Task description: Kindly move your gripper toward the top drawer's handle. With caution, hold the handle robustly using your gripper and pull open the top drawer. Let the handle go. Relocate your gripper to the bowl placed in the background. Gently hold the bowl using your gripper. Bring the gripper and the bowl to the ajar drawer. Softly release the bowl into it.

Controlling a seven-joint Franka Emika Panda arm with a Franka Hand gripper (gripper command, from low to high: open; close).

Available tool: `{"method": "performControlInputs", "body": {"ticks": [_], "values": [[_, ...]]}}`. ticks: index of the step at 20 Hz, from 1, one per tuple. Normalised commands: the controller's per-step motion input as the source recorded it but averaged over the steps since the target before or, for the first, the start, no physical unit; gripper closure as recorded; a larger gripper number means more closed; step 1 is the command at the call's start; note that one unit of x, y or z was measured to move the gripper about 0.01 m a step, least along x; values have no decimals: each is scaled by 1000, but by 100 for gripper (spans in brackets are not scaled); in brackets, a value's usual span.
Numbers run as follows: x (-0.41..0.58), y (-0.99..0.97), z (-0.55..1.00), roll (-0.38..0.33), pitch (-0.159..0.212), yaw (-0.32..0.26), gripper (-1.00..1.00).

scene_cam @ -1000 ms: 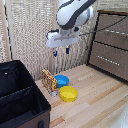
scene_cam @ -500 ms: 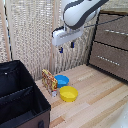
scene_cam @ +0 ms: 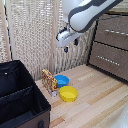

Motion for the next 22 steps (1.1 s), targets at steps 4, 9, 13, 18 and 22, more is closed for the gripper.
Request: {"method": "performControlInputs", "body": {"ticks": [4, 9, 13, 18, 22], "values": [[0, -170, 0, -375, -24, 106, -100], [0, -170, 0, -375, 0, 89, -100], [0, -139, 5, -373, 24, 68, -100], [0, -171, 1, -374, 19, 59, -100], [0, -196, 0, -375, 6, 65, -100]]}}
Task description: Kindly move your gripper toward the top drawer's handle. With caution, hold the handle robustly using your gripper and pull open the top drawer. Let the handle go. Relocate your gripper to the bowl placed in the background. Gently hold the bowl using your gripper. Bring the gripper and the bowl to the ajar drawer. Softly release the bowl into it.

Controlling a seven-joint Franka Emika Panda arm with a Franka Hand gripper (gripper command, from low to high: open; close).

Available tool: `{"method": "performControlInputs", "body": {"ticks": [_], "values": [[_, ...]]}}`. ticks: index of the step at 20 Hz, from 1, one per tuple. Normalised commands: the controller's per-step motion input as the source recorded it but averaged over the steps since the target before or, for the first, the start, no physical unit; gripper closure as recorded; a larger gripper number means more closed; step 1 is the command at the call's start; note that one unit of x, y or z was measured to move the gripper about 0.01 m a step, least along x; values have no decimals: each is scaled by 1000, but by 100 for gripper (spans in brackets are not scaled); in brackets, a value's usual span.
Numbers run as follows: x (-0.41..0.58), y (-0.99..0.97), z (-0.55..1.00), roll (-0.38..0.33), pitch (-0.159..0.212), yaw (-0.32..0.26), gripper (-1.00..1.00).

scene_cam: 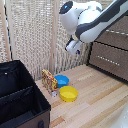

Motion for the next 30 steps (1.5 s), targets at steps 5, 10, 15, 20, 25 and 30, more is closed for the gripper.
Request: {"method": "performControlInputs", "body": {"ticks": [5, 10, 15, 20, 25, 30], "values": [[0, -170, 0, -375, 2, 71, -100], [0, -195, 0, -375, -4, 105, -100], [0, -167, 0, -374, -8, 110, -100], [-71, -429, 38, -310, -38, 82, -100], [-178, -679, 285, -190, -71, 70, -100], [-162, -770, 373, -135, -87, 63, -100]]}}
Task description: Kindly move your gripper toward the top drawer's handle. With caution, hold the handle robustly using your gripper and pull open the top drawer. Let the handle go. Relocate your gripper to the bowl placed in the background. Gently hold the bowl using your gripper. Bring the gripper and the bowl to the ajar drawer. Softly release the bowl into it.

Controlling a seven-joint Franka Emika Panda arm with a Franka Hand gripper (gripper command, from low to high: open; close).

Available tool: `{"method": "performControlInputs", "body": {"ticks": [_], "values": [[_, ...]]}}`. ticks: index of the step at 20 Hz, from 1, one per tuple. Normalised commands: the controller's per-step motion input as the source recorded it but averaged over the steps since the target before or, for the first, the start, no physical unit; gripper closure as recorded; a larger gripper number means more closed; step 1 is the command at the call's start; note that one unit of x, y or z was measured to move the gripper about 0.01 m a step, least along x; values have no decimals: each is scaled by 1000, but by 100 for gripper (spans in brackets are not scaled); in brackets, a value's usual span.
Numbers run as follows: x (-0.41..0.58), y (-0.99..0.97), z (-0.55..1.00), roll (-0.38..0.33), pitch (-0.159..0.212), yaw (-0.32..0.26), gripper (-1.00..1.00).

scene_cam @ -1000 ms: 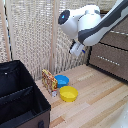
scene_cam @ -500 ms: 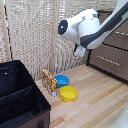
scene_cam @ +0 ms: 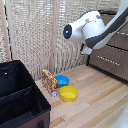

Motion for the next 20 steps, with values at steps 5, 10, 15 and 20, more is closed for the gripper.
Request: {"method": "performControlInputs", "body": {"ticks": [5, 10, 15, 20], "values": [[-45, -802, 271, -102, -68, 73, -100], [33, -791, 9, -57, 5, 93, -100], [6, -626, -22, -60, 35, 75, -100], [14, -201, 0, -25, 17, 21, 100]]}}
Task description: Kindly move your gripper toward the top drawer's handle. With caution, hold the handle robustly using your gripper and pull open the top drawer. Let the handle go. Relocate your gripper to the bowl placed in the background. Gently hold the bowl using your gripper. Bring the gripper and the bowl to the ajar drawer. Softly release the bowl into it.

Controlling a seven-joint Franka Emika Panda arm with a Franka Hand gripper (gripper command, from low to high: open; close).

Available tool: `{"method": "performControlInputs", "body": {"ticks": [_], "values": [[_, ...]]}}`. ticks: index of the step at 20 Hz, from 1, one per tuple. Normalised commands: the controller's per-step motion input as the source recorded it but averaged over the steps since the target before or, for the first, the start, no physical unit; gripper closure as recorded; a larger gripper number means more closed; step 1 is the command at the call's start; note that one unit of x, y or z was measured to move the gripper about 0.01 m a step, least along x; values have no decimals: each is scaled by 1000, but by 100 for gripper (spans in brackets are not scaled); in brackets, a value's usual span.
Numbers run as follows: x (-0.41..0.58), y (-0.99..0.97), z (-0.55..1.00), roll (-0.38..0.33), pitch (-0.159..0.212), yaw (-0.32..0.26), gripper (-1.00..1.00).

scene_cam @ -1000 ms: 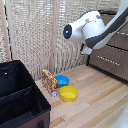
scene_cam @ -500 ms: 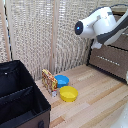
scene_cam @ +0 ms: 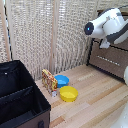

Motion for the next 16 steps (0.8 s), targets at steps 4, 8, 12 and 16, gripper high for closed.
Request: {"method": "performControlInputs", "body": {"ticks": [4, 8, 12, 16], "values": [[3, 21, -14, 0, 0, -10, 100], [26, 129, 0, -89, -7, -19, 100], [21, 4, 44, -60, -13, 43, 100], [221, 726, 164, -24, 4, 24, 100]]}}
